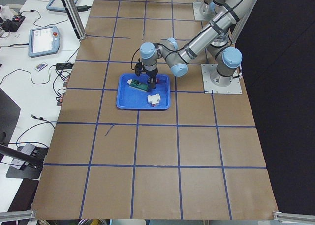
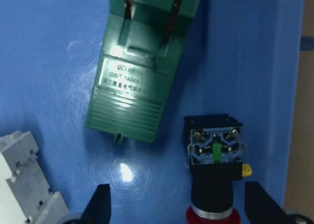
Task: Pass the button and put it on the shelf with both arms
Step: 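Close the left gripper on the red push button's body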
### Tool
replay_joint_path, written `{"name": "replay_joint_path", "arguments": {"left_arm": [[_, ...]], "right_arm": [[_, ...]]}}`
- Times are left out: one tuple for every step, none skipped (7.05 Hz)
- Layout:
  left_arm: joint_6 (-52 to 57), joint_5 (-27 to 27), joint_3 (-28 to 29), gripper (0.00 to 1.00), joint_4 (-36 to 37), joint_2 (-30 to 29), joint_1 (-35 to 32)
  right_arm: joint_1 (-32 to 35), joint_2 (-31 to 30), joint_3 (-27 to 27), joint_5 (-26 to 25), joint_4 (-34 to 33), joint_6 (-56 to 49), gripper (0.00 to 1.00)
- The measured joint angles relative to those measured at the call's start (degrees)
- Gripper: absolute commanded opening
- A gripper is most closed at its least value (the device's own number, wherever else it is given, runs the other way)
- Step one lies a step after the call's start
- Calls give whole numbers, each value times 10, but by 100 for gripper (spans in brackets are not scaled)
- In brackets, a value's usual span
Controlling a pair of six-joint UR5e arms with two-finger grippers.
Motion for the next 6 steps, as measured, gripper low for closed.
{"name": "replay_joint_path", "arguments": {"left_arm": [[-1, 0, -4, 94, 0, 0, 0], [0, 1, -9, 88, 4, 0, 0], [1, 1, -12, 65, 6, 0, 0], [0, 1, -14, 39, 6, 0, 0], [0, 1, -15, 20, 7, -1, 0], [0, 0, -15, 12, 7, -1, 0]], "right_arm": [[0, 0, 0, 0, 0, 0, 100], [0, 0, 0, 0, 0, 0, 100], [0, 0, 0, 0, 0, 0, 100], [0, 0, 0, 0, 0, 0, 100], [0, 0, 0, 0, 0, 0, 100], [0, 0, 0, 0, 0, 0, 100]]}}
